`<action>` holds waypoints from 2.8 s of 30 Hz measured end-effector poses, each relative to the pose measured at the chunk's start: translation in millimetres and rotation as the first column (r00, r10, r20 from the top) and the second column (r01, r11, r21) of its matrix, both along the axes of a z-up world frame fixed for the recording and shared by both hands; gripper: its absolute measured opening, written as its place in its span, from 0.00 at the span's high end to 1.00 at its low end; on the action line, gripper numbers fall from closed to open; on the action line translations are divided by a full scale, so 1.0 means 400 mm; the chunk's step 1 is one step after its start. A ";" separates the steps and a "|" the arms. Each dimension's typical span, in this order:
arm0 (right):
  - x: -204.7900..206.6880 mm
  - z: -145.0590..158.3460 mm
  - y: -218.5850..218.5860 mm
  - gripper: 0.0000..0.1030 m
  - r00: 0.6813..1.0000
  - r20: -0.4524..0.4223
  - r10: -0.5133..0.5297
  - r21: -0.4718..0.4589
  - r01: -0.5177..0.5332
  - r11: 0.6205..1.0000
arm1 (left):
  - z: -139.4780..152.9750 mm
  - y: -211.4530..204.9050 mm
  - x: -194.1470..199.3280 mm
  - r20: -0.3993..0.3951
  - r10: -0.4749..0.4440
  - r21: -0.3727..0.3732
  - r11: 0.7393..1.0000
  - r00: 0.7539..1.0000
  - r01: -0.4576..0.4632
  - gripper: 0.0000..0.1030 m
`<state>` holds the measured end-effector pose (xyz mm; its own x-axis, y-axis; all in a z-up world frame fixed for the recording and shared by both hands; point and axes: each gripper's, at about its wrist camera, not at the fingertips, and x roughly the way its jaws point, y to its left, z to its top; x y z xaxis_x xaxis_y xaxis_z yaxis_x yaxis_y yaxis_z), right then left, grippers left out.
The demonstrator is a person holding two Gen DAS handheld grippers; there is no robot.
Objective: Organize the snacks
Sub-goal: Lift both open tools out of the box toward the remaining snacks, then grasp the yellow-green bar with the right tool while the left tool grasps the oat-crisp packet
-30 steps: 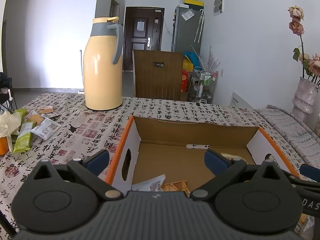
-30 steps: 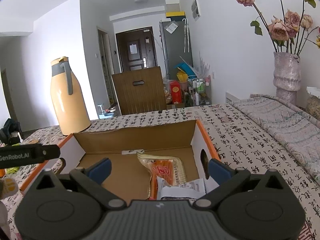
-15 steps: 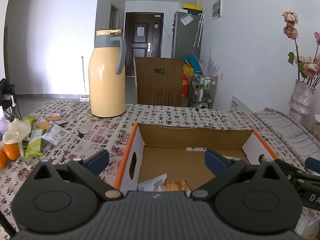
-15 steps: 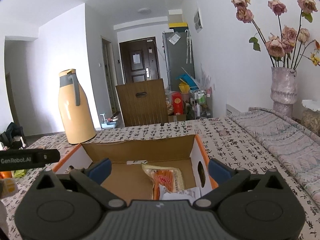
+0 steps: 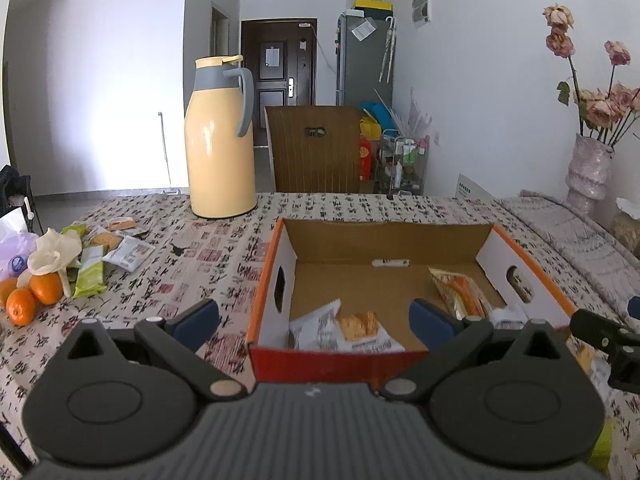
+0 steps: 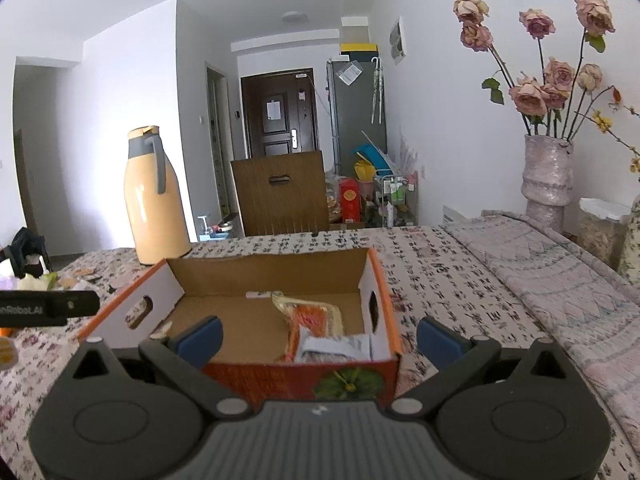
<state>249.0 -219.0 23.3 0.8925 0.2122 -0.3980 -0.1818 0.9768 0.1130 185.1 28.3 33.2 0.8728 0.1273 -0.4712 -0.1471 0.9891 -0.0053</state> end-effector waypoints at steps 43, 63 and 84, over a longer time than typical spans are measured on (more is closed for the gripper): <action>-0.185 -0.170 -0.154 0.00 0.984 -0.178 0.007 -0.061 -0.018 0.998 | -0.112 -0.024 -0.198 -0.078 -0.055 -0.042 0.998 0.995 0.052 0.00; -0.112 -0.176 0.001 0.47 0.951 -0.233 0.204 -0.215 -0.255 0.943 | -0.132 0.018 -0.213 -0.093 -0.047 -0.072 0.997 0.995 0.040 0.00; -0.114 -0.181 0.038 0.63 0.928 -0.300 0.219 -0.125 -0.266 0.956 | -0.156 0.068 -0.238 -0.126 -0.052 -0.112 0.993 0.991 0.038 0.00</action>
<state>203.5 -203.6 -49.3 0.6691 0.3209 -0.6703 -0.3995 0.9159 0.0396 89.9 55.5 -29.2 0.8076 0.0310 -0.5890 -0.1088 0.9893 -0.0970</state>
